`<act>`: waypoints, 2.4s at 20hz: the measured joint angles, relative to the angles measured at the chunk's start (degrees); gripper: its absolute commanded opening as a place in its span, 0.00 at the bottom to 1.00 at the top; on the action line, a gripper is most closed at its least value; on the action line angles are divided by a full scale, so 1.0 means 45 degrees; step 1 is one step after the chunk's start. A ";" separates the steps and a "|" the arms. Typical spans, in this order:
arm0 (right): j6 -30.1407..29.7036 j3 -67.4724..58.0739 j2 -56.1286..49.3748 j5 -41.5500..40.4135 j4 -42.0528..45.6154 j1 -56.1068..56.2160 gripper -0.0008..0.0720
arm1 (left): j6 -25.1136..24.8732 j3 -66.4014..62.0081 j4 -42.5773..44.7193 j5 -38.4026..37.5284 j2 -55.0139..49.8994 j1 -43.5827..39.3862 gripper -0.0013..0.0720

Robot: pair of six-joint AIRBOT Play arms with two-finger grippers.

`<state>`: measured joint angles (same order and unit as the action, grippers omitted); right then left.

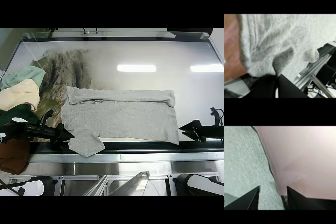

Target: Fold the shirts.

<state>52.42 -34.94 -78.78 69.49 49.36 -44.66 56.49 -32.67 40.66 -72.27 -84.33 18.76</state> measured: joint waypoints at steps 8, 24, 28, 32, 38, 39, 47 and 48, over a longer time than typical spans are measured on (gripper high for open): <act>-0.0447 0.0996 -0.0121 0.0296 -0.0908 0.1151 0.63 | -0.0068 -0.0005 -0.0146 -0.0170 0.0005 0.0005 0.05; -0.0029 -0.1885 -0.0471 0.1219 -0.2166 0.1681 0.03 | -0.0325 -0.2424 -0.1462 -0.0908 0.0010 0.0248 0.05; 0.0010 -0.3424 -0.0952 0.1127 -0.2827 0.2278 0.03 | -0.0126 -0.4891 -0.2229 -0.0437 -0.0121 -0.0097 0.05; -0.0345 -0.5183 -0.2176 0.0257 -0.4255 0.2914 0.03 | 0.0024 -0.7728 -0.2458 0.0019 -0.1447 -0.0704 0.05; -0.1171 -0.7305 -0.4580 -0.1530 -0.5523 0.4473 0.03 | 0.0903 -1.1686 -0.1282 0.0039 -0.4716 -0.1651 0.05; -0.1205 -0.7495 -0.4901 -0.1700 -0.5508 0.4605 0.03 | 0.1030 -1.2230 -0.1030 -0.0165 -0.5236 -0.1773 0.05; -0.1200 -0.8398 -0.5576 -0.2186 -0.3973 0.4843 0.96 | 0.1953 -1.5081 0.0447 -0.1598 -0.7334 -0.2069 0.41; -0.1127 -0.8718 -0.5498 -0.2030 -0.3740 0.4731 0.96 | 0.2191 -1.5601 0.0763 -0.2011 -0.7383 -0.1991 0.41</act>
<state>47.35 -74.17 -103.53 60.36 32.53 -23.38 66.35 -102.87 44.10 -81.32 -117.56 9.80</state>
